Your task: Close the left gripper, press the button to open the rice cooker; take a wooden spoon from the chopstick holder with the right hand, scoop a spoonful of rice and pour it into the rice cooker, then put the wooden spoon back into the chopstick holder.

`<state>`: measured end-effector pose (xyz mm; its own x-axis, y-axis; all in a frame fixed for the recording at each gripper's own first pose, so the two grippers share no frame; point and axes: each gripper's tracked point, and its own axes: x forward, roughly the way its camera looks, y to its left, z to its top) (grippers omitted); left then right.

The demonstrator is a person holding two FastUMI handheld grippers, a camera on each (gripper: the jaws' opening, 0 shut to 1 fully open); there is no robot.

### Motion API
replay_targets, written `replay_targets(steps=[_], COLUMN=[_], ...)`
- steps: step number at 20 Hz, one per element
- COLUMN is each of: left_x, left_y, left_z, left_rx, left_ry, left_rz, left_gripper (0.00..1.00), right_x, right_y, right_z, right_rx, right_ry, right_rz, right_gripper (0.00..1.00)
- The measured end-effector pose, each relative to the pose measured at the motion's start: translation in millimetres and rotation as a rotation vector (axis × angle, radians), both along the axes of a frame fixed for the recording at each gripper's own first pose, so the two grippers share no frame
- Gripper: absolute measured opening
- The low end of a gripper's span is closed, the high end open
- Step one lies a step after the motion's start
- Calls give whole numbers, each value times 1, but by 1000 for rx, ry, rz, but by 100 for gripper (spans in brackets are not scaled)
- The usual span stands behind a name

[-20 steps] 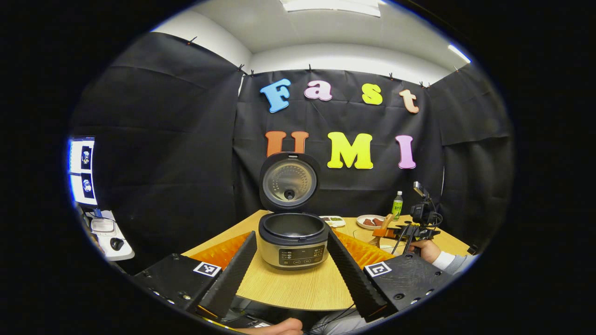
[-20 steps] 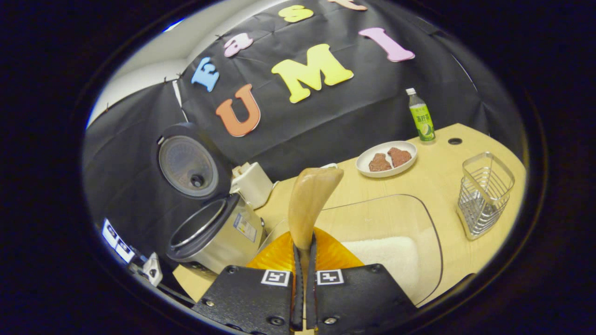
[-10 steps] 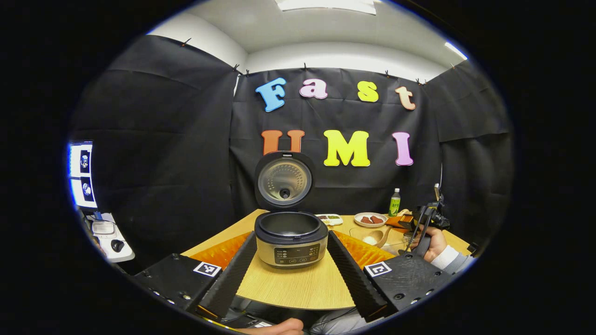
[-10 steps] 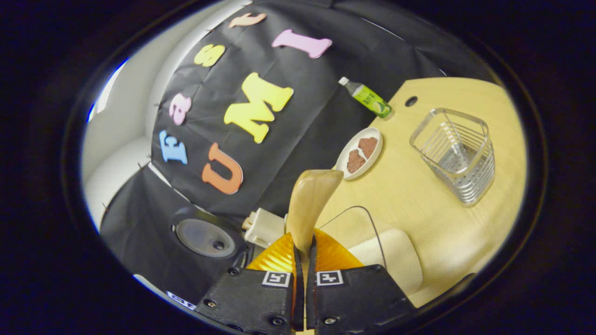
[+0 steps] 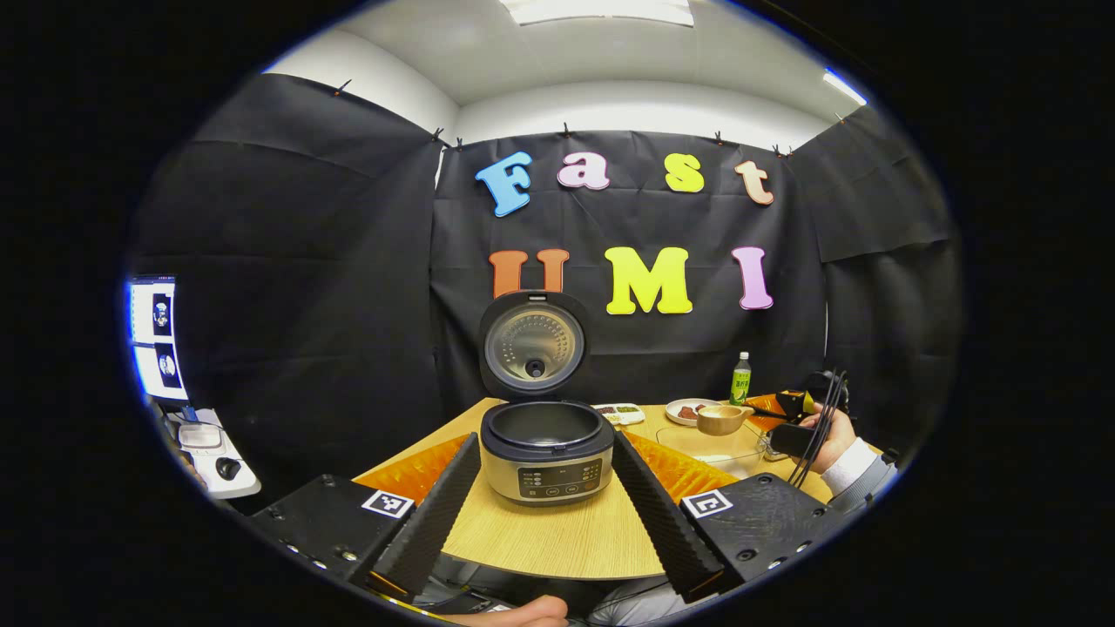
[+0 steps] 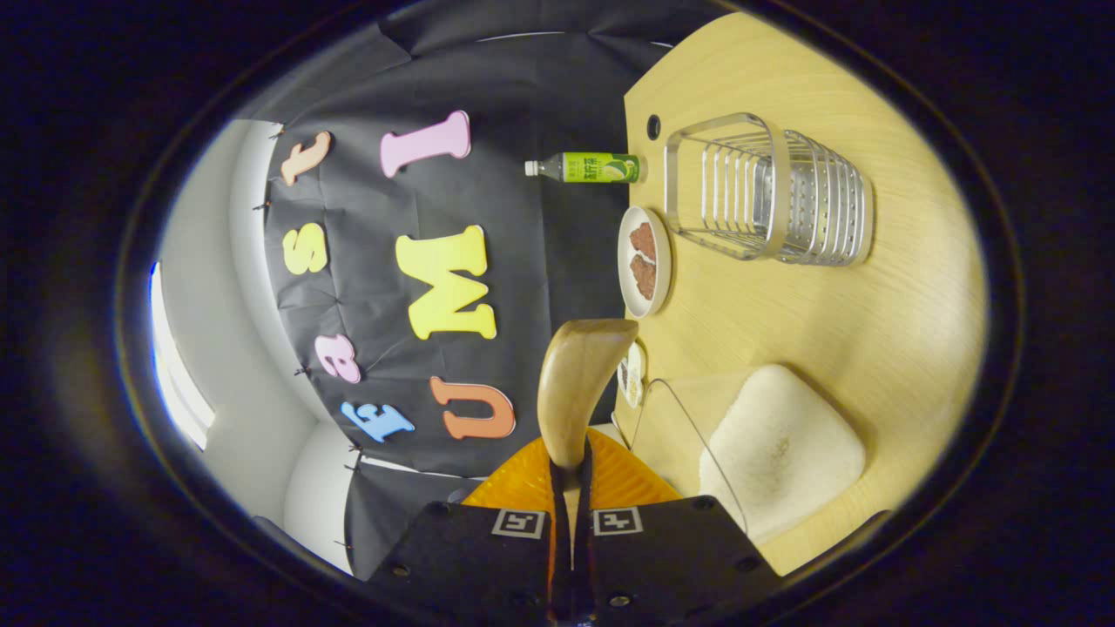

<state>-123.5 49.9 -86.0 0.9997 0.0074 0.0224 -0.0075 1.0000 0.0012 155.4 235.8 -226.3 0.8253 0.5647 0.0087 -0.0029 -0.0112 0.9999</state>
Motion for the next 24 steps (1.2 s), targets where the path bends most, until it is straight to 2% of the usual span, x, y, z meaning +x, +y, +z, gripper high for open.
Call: replay_targets(steps=[3,6,10,13,16,20,22,24], left_x=[-5,-7,-18,-27,-32,-34,-37,-41], left_y=[8,18,32,46,60,69,73,76], left_z=[0,1,5,9,11,4,2,1], left_rx=[-1,-10,-4,21,57,58,50,39], left_ry=[-4,-3,-14,-18,-24,-3,5,1], left_rz=[3,8,14,24,38,42,42,37], left_gripper=[96,96,96,96,96,96,96,96], right_x=[-12,-16,-23,-25,-30,-32,-33,-34], right_y=[11,24,62,95,139,191,217,241], right_z=[33,55,81,94,103,125,126,120], right_rx=[46,40,104,94,40,-83,-183,-327], right_ry=[-19,-35,-13,-21,-14,-67,-89,-106], right_rz=[25,24,64,71,112,137,147,167], right_gripper=[6,6,6,6,6,7,6,7])
